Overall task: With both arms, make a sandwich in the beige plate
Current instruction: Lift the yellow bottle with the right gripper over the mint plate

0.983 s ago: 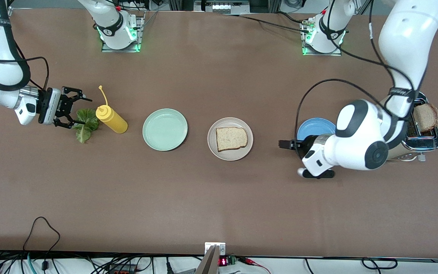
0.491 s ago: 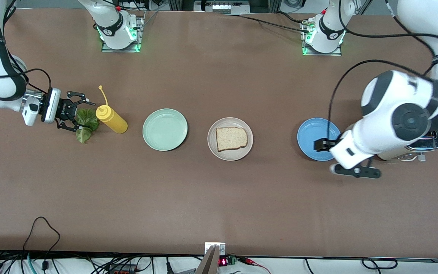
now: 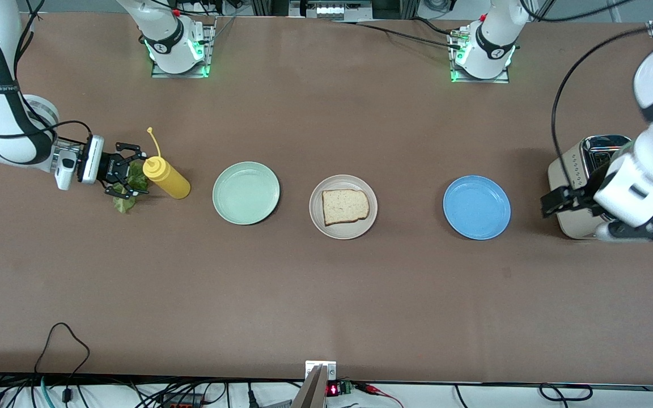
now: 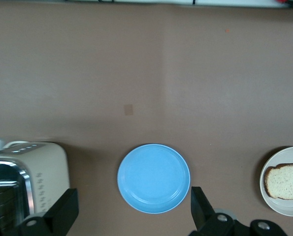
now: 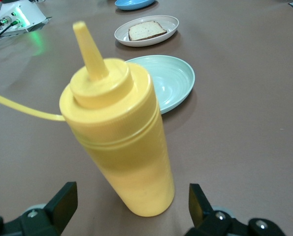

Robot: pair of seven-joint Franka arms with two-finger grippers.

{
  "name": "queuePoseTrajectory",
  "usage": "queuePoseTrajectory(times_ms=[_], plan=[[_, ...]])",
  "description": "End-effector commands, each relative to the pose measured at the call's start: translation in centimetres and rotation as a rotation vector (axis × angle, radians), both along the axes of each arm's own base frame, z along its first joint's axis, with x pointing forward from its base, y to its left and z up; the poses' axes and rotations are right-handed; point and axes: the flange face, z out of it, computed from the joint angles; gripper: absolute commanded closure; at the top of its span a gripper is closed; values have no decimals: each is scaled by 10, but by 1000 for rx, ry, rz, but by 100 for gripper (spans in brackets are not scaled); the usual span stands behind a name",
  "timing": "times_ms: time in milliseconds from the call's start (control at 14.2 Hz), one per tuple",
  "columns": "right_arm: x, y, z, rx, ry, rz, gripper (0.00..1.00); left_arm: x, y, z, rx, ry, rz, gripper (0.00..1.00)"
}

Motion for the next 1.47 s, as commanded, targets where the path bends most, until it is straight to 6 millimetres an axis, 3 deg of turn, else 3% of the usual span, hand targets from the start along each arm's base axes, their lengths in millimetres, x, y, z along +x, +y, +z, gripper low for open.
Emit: queuePoseTrajectory(times_ms=[0, 70, 211, 421, 632, 702, 913, 1053, 1193, 1264, 1404], plan=[[-2, 6, -8, 56, -21, -2, 0, -30, 14, 20, -4, 4, -44, 0], [-1, 8, -8, 60, -21, -4, 0, -40, 29, 20, -4, 28, -35, 0], [1, 15, -10, 76, -21, -17, 0, -56, 30, 30, -3, 49, -62, 0], [4, 26, -12, 92, -19, -23, 0, -62, 42, 34, -4, 57, -43, 0], [7, 36, -12, 103, -21, -24, 0, -73, 35, 26, -3, 72, -33, 0], [7, 37, -12, 104, -21, -23, 6, -78, 35, 27, -2, 66, -33, 0], [7, 37, -12, 104, -21, -23, 62, -82, 35, 32, -1, 58, -35, 0], [7, 38, -12, 102, -20, -23, 87, -86, 37, 33, 0, 69, -48, 0], [10, 37, -8, 94, -24, -31, 95, -88, 45, 32, 0, 83, -37, 0], [13, 38, -5, 92, -28, -35, 100, -85, 61, 32, -1, 74, -18, 0], [20, 44, 8, 89, -36, -65, 100, -79, 69, 27, -12, 54, -21, 0]])
